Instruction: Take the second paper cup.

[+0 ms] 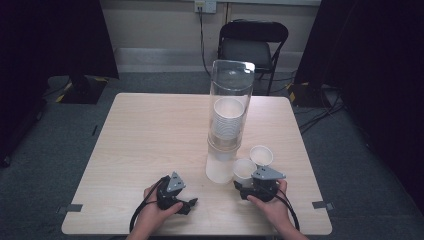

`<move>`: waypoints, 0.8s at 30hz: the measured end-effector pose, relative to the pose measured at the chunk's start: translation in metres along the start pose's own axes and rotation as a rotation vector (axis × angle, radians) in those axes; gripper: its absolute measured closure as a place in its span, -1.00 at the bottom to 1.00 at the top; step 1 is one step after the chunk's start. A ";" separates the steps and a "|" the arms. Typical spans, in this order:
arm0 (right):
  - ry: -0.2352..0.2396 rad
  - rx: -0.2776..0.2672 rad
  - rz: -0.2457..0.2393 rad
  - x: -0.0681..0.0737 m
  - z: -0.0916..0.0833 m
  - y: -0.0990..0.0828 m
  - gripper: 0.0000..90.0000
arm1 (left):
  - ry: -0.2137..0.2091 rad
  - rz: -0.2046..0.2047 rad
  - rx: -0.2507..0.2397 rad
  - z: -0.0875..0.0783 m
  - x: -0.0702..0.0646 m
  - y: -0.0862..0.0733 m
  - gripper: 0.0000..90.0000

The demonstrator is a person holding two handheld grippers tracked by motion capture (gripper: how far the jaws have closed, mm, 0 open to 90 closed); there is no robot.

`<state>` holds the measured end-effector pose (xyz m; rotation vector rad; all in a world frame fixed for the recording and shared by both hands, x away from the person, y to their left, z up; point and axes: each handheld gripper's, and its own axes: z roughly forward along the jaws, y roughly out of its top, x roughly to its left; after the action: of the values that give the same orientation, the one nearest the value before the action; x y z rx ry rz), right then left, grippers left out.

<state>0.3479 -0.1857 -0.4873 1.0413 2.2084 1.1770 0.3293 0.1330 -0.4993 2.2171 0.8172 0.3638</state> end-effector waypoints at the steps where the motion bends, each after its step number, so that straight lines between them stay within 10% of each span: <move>1: 0.000 -0.001 -0.006 0.000 -0.001 0.000 -0.41 | 0.000 0.000 0.000 0.000 0.000 0.000 -0.68; 24: 0.090 0.009 0.034 -0.013 -0.021 -0.009 -0.65 | -0.007 -0.003 -0.012 0.001 0.000 0.000 -0.68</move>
<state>0.3384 -0.2097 -0.4825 1.0526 2.2751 1.2521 0.3295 0.1328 -0.5002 2.2041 0.8126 0.3589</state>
